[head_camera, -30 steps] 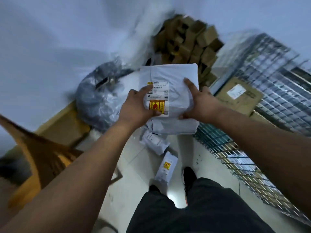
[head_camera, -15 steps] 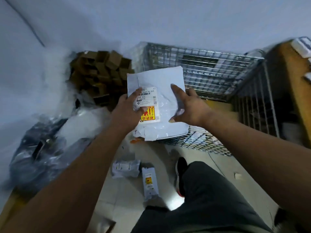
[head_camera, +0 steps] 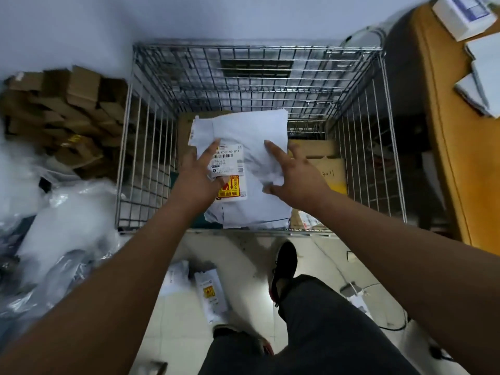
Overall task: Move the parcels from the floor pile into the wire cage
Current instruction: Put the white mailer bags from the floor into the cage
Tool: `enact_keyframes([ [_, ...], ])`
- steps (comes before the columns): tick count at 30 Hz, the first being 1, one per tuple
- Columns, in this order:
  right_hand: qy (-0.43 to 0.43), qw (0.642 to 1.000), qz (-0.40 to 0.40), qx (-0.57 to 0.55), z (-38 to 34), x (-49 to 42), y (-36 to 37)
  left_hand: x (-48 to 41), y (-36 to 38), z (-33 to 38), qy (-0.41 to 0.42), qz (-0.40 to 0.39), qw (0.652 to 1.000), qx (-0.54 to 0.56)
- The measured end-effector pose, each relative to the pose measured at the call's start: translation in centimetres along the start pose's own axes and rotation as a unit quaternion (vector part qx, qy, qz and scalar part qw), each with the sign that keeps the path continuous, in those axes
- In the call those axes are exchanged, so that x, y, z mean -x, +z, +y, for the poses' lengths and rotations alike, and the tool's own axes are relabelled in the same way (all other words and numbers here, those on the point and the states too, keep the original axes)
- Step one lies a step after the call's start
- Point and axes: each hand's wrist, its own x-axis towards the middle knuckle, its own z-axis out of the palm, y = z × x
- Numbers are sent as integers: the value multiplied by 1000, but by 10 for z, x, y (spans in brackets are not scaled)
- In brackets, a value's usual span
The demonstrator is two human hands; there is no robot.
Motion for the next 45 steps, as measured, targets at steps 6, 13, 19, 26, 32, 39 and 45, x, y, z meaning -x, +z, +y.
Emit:
enact_keyframes([
  [6,15,1000,-15,16,54,-65,-2,-59,30,12,9,-31,997,64],
  [13,13,999,42,22,83,-152,-7,-141,32,13,63,-14,996,55],
  [19,46,997,50,30,88,-198,21,-203,43,-17,108,-34,993,19],
  [26,56,998,33,5,83,-228,83,-244,68,-82,90,-59,994,18],
  [32,89,996,-15,2,96,-237,132,-249,108,-116,36,-102,994,13],
  [39,105,993,-56,-9,139,-252,153,-267,159,-117,-10,-150,988,45],
  [45,106,991,-81,-9,185,-300,154,-313,208,-106,-20,-144,989,28],
])
